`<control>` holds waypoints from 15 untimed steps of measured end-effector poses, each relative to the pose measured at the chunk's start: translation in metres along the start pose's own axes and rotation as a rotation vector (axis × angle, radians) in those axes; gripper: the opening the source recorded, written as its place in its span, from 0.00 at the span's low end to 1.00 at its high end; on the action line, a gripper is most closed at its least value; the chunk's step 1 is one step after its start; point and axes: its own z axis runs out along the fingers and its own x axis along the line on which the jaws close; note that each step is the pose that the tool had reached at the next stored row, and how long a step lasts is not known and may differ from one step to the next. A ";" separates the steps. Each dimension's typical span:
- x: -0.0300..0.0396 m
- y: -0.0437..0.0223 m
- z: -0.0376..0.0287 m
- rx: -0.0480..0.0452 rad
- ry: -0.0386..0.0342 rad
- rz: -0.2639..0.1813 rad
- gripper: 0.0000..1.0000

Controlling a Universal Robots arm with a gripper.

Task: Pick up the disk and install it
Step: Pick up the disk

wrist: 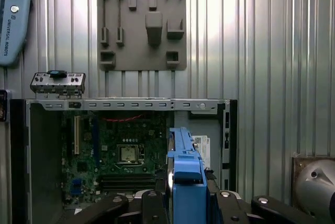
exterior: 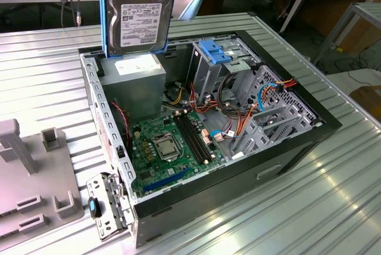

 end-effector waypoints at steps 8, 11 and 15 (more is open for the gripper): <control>0.0087 -0.0116 0.0054 0.0001 0.0001 0.004 0.37; 0.0159 -0.0119 0.0070 0.0003 0.0000 0.005 0.37; 0.0192 -0.0305 0.0112 0.0002 0.0002 0.005 0.37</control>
